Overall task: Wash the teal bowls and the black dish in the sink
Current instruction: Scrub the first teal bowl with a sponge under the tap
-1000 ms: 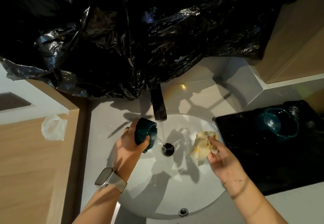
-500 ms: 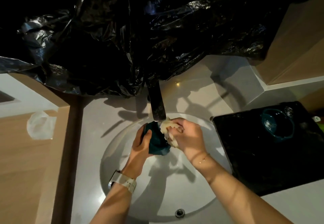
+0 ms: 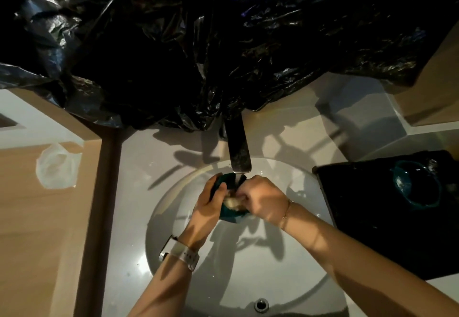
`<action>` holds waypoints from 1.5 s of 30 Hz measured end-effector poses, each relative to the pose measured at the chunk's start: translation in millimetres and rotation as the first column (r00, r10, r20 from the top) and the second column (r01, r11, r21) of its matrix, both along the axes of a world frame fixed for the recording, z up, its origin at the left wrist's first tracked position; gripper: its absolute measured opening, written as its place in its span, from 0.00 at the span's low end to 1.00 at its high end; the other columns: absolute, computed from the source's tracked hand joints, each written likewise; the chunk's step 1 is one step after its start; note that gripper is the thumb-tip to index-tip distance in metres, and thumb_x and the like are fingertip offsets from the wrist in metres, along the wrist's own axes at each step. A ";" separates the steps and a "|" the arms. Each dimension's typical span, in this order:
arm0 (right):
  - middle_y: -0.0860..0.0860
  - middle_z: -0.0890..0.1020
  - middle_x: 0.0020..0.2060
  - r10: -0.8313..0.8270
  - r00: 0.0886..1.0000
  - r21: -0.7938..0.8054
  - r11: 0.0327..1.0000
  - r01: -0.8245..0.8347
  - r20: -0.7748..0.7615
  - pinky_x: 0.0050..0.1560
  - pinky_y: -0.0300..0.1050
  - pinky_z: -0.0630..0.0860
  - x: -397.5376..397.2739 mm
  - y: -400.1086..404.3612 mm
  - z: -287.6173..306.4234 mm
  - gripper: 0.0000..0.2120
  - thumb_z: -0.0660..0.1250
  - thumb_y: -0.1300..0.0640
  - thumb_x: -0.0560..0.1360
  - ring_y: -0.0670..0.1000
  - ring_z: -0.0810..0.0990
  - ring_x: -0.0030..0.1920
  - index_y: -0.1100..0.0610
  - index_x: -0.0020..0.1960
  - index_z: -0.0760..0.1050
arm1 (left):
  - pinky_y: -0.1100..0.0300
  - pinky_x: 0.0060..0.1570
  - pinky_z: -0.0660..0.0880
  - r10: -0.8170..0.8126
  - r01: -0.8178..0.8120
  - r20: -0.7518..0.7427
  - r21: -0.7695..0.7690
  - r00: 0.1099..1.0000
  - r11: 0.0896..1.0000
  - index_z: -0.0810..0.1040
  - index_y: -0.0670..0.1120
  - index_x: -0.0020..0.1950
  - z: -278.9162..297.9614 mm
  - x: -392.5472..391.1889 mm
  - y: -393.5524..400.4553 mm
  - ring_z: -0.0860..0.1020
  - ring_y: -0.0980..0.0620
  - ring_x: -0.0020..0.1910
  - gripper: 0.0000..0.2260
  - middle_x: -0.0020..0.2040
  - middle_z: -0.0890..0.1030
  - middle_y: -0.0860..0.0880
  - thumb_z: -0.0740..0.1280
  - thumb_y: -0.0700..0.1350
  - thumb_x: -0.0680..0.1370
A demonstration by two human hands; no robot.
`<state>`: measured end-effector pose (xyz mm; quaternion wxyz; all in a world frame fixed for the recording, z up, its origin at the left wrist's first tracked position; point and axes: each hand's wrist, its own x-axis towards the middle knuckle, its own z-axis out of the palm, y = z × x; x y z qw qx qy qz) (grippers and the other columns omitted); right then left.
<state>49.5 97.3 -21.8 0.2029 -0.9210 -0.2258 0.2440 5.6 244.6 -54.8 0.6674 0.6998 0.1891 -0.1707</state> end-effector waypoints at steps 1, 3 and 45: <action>0.59 0.83 0.48 -0.030 0.999 -0.091 0.995 0.034 0.043 0.48 0.44 0.73 2.9 3.0 0.0 0.10 0.65 0.58 0.76 0.59 0.80 0.49 0.62 0.51 0.81 | 0.60 0.55 0.78 0.007 -0.008 -0.014 -0.022 1.000 1.000 0.73 0.56 0.65 2.8 -0.1 -2.9 0.81 0.59 0.52 0.11 0.58 0.81 0.51 0.59 0.48 0.84; 0.59 0.82 0.50 -0.122 0.984 -0.096 0.986 0.135 0.126 0.49 0.46 0.75 3.8 9.9 -0.9 0.10 0.62 0.59 0.77 0.59 0.80 0.50 0.61 0.53 0.79 | 0.51 0.60 0.78 0.027 -0.030 -0.037 -0.078 0.999 0.996 0.73 0.56 0.63 8.3 -1.4 -7.2 0.81 0.55 0.54 0.09 0.57 0.81 0.50 0.59 0.47 0.84; 0.59 0.82 0.50 -0.001 0.998 0.195 0.981 -0.011 0.062 0.54 0.47 0.72 -17.4 -0.9 1.9 0.09 0.61 0.64 0.76 0.59 0.78 0.51 0.62 0.51 0.80 | 0.50 0.57 0.80 0.008 -0.008 -0.027 -0.013 1.000 1.000 0.69 0.56 0.70 16.5 -9.5 3.5 0.82 0.56 0.54 0.16 0.59 0.80 0.52 0.62 0.46 0.83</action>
